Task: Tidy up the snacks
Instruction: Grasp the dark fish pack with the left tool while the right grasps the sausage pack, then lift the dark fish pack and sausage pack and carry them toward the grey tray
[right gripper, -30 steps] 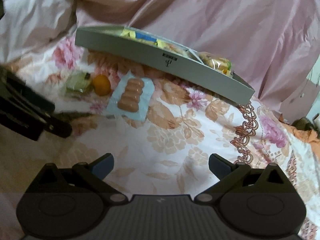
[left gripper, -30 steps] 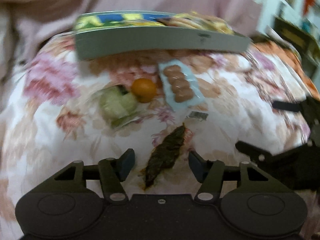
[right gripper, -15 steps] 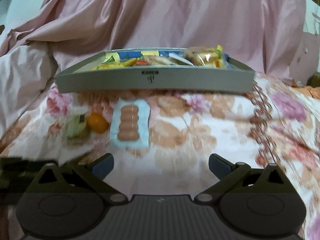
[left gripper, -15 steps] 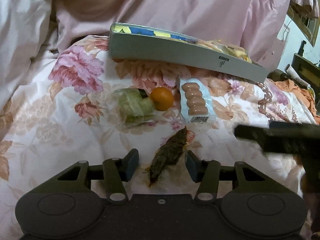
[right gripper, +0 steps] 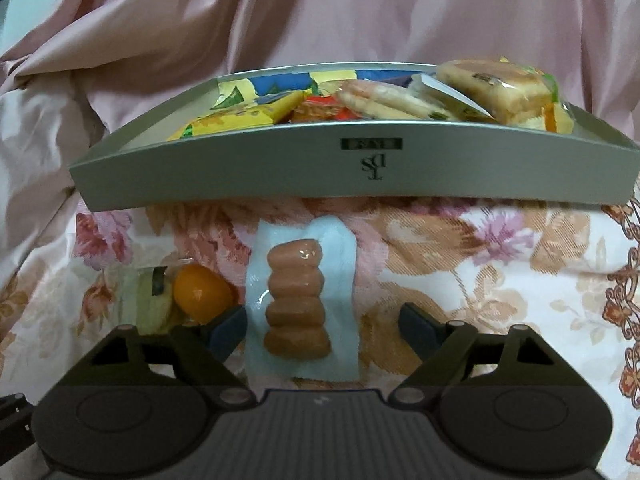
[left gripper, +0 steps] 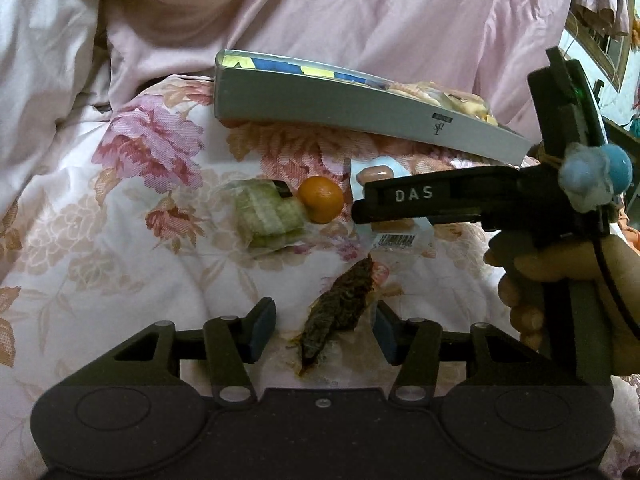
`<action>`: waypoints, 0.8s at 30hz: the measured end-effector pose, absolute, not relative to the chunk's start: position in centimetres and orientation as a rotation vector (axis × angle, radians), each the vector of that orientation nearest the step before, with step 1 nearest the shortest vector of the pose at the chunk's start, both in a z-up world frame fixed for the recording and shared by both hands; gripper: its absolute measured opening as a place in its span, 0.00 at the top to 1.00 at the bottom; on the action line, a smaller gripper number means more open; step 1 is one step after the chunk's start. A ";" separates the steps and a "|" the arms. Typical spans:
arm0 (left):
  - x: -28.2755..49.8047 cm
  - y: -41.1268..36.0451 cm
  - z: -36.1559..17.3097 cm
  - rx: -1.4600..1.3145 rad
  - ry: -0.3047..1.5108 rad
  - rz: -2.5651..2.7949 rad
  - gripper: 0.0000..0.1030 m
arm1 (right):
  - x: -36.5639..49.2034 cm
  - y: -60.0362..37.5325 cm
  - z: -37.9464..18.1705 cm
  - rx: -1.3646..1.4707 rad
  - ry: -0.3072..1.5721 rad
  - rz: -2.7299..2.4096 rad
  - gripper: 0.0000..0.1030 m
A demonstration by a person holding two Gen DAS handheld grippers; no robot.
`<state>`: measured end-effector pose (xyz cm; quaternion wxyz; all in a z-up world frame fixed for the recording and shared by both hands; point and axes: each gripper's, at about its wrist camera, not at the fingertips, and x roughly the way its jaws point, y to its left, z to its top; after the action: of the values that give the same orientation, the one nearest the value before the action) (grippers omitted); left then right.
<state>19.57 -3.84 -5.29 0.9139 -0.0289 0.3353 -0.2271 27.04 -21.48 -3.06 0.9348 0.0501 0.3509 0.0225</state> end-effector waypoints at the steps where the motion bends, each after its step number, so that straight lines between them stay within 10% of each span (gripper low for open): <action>1: 19.6 -3.9 -5.3 -0.058 0.691 -0.468 0.46 | 27.1 -21.3 -3.1 0.093 0.719 0.047 0.18; 7: 19.6 -4.1 -5.2 -0.040 0.694 -0.466 0.46 | 26.4 -20.6 -2.6 0.041 0.709 0.096 0.52; 24: 18.5 -4.9 -4.3 -0.041 0.736 -0.514 0.43 | 15.1 -26.4 -2.3 0.141 0.853 0.021 0.54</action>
<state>18.52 -4.95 -4.29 0.9008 -0.0197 0.3558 -0.2482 15.12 -26.43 -2.30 0.9080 0.0684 0.4132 0.0104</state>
